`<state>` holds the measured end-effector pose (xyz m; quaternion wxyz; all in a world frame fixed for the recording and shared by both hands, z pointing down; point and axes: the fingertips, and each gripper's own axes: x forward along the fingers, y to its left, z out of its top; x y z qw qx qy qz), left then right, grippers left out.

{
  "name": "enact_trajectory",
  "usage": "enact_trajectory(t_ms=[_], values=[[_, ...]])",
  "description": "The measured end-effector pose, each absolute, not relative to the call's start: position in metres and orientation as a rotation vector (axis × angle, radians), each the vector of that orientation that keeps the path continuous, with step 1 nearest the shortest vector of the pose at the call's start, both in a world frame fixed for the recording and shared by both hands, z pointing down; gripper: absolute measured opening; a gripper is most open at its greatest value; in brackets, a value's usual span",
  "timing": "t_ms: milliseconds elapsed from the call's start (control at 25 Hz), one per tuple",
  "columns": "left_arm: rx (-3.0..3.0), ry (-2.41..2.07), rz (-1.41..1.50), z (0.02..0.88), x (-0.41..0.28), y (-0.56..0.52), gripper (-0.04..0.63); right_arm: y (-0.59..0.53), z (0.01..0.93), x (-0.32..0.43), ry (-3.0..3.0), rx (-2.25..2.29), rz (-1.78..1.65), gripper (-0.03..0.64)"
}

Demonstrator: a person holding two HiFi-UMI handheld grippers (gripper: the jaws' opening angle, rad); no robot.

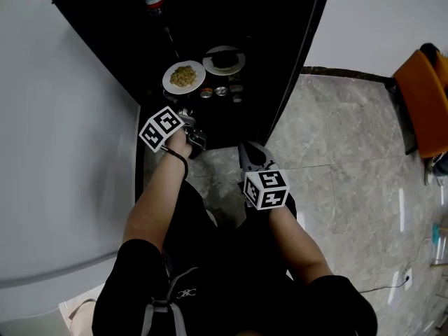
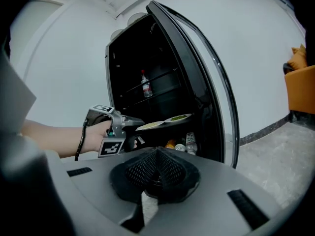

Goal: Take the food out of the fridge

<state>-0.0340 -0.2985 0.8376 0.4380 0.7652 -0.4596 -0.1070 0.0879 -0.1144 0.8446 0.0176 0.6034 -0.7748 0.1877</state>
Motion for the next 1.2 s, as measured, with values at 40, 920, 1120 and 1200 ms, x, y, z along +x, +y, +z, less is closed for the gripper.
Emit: enact_trajectory(t_ms=[40, 920, 1120, 1200], values=[[1.813, -1.108, -0.385, 0.837, -0.038, -0.301, 0.195, -0.114, 0.845, 0.087, -2.407, 1.872, 0.586, -0.008], [1.510, -1.056, -0.617, 0.855, -0.065, -0.344, 0.028, -0.115, 0.846, 0.083, -2.338, 1.888, 0.571, -0.008], [1.480, -1.031, -0.629, 0.855, -0.068, -0.330, 0.026, -0.117, 0.840, 0.076, -2.351, 1.873, 0.552, -0.008], [1.498, -1.036, -0.637, 0.854, -0.069, -0.328, 0.031, -0.117, 0.839, 0.074, -2.354, 1.869, 0.548, -0.008]])
